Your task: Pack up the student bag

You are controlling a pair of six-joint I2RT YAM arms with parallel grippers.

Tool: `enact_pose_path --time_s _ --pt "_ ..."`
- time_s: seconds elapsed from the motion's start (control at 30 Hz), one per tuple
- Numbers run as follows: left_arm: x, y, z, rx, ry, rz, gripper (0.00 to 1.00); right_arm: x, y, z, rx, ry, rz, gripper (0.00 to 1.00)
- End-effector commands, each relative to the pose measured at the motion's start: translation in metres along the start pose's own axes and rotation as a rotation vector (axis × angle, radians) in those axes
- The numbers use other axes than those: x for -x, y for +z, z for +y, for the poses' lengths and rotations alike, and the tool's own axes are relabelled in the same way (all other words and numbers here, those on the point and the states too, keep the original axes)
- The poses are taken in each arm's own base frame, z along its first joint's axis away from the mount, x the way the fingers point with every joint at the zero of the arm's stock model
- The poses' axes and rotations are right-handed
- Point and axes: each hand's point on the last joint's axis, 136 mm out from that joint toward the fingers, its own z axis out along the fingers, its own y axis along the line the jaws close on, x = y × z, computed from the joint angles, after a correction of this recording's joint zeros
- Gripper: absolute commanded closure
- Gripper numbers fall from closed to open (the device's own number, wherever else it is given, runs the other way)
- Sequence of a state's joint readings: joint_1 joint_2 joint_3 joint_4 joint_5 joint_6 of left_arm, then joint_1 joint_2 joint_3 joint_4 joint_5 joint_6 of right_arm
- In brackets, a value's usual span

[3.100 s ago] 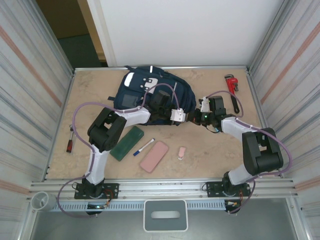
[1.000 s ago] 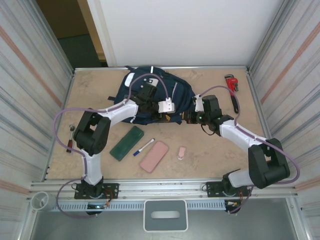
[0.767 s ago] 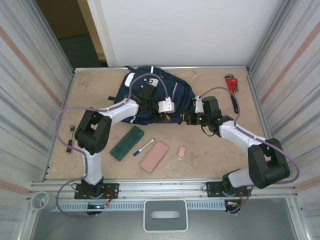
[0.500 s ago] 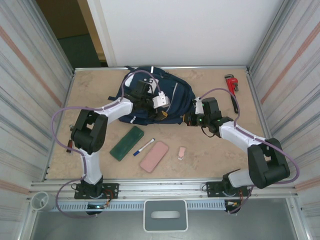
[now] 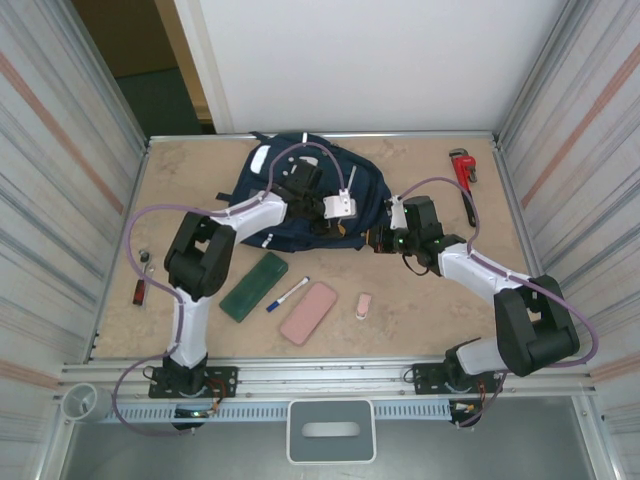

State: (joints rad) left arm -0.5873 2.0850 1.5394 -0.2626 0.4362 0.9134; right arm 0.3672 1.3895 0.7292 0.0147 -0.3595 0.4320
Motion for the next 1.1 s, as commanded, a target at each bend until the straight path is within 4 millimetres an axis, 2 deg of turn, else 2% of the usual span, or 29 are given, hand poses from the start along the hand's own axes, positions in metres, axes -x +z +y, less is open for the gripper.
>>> enact_pose_path --time_s 0.0,0.07,0.1,0.2,0.43,0.57,0.67,0.77,0.93,1.07 --pt "-0.001 0.006 -0.008 -0.045 0.013 0.0 0.34 0.003 -0.001 0.005 0.015 -0.03 -0.016 1.0" --pt "0.002 0.003 -0.014 -0.078 -0.015 -0.043 0.33 0.002 -0.001 0.003 0.011 -0.029 -0.014 1.0" --pt "0.012 -0.009 -0.012 -0.074 -0.011 -0.078 0.33 0.001 -0.001 0.003 0.009 -0.028 -0.012 1.0" --pt "0.013 -0.016 -0.018 -0.101 -0.013 -0.104 0.32 0.001 -0.001 0.003 0.01 -0.03 -0.012 1.0" --pt "-0.007 -0.005 -0.018 -0.085 0.009 -0.021 0.31 0.001 0.003 0.003 0.017 -0.028 -0.005 1.0" --pt "-0.003 -0.009 -0.026 -0.13 0.009 -0.071 0.29 0.0 0.003 0.001 0.014 -0.026 -0.003 1.0" --pt "0.002 -0.015 -0.028 -0.138 0.013 -0.122 0.22 0.001 0.004 0.0 0.014 -0.023 -0.002 1.0" --pt "-0.006 -0.009 -0.021 -0.102 0.034 -0.065 0.22 0.001 0.005 0.001 0.017 -0.024 0.0 1.0" --pt "-0.031 0.015 -0.005 0.002 0.072 0.085 0.3 0.001 0.006 0.001 0.02 -0.022 0.002 1.0" --pt "-0.022 0.018 0.003 0.036 0.059 0.067 0.42 0.0 0.007 -0.001 0.016 -0.02 0.006 1.0"
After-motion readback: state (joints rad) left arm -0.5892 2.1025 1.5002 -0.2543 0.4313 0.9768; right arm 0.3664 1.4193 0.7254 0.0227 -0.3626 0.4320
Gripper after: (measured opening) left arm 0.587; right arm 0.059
